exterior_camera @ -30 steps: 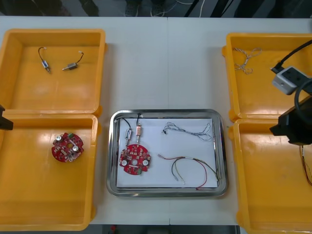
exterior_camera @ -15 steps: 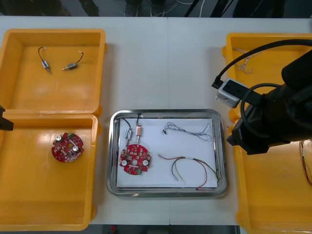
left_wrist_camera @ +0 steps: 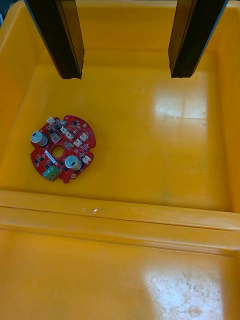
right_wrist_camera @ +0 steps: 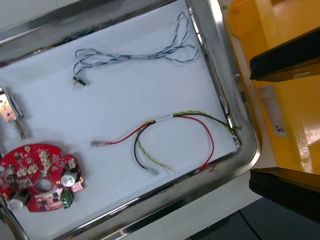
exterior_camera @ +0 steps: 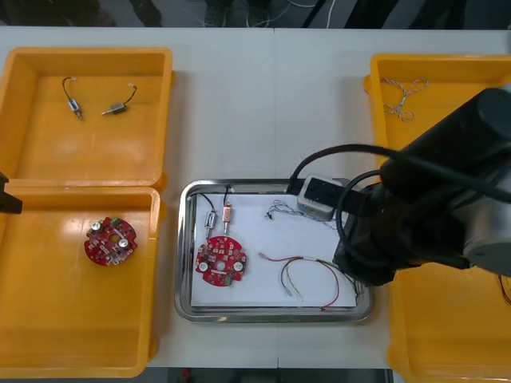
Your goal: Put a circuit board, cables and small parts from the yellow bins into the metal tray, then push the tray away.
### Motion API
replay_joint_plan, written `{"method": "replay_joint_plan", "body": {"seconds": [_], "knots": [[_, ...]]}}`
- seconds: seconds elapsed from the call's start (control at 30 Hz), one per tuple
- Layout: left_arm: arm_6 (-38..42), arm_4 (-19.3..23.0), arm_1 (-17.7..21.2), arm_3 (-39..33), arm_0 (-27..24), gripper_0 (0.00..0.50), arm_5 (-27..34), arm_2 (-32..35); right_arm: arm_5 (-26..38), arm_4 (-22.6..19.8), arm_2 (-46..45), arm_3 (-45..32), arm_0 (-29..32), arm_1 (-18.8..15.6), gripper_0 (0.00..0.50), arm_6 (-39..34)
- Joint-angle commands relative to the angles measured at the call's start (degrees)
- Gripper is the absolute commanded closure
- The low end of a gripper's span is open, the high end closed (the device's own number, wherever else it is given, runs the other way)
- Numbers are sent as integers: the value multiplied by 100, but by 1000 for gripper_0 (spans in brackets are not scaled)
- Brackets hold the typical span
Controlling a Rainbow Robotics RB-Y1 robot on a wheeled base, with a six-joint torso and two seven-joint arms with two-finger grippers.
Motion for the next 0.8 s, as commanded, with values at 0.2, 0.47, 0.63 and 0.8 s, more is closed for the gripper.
{"method": "replay_joint_plan", "body": {"seconds": [0.2, 0.47, 0.63, 0.8], "knots": [[-337, 44, 256, -136, 86, 0, -59, 139, -238, 957, 1432, 58, -640, 611, 0, 734], [-337, 44, 256, -136, 86, 0, -59, 139, -387, 1589, 2214, 216, -631, 672, 0, 1358], [-337, 44, 256, -136, 86, 0, -59, 139, -616, 1932, 2689, 322, -631, 690, 0, 1306], [-337, 44, 256, -136, 86, 0, -59, 139, -800, 1985, 2856, 629, -517, 831, 0, 1262]]}}
